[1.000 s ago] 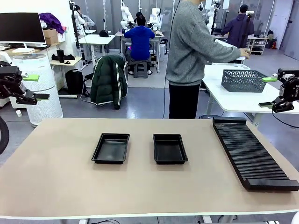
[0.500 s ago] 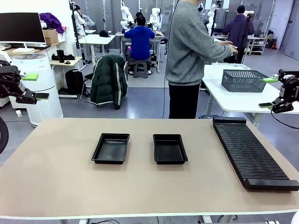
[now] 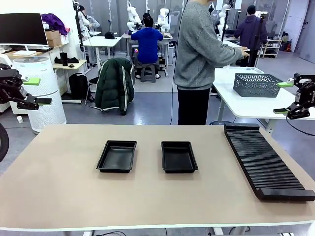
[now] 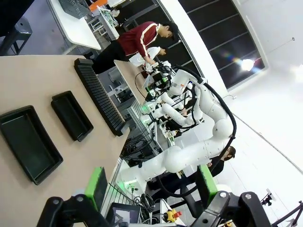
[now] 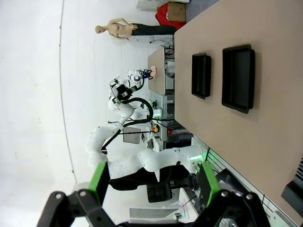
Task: Inspect and transfer BCBs to ESD trays.
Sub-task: Pick up the Blank PCB from the PCB Rack and place it in the left ESD tray.
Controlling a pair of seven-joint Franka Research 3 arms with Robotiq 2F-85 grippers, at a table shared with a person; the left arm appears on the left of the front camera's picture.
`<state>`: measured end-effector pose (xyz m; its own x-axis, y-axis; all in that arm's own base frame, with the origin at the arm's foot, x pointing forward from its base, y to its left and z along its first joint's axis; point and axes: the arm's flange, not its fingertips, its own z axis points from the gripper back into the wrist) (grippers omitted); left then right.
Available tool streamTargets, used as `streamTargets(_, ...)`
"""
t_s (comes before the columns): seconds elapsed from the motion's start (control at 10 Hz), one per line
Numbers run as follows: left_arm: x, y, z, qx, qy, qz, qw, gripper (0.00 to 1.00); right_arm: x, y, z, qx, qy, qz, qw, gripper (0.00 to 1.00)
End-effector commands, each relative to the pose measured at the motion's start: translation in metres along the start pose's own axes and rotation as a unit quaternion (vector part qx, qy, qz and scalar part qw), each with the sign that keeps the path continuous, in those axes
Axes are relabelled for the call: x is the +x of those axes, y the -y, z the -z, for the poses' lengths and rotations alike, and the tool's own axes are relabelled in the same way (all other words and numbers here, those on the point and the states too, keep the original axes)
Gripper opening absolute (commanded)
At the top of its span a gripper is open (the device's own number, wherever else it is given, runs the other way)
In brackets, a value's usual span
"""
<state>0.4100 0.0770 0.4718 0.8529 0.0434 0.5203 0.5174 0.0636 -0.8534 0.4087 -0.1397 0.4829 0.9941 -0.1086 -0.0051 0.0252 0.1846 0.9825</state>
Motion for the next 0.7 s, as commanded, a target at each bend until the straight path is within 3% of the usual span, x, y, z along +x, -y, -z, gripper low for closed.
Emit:
streamTargets(0.0, 0.000, 0.000, 0.000, 0.000, 0.000, 0.000, 1.000, 1.00, -0.004, 0.000, -0.005, -0.008, 0.033, 0.013, 0.999, 1.00)
streamTargets(0.2, -0.012, 0.006, 0.002, -0.004, -0.005, -0.028, 1.000, 1.00, -0.012, -0.004, -0.009, -0.009, 0.062, 0.010, 0.998, 1.00)
streamTargets(0.6, -0.019, 0.007, 0.003, -0.025, -0.019, -0.043, 0.999, 1.00, -0.014, 0.001, -0.011, 0.015, 0.051, 0.023, 0.998, 1.00)
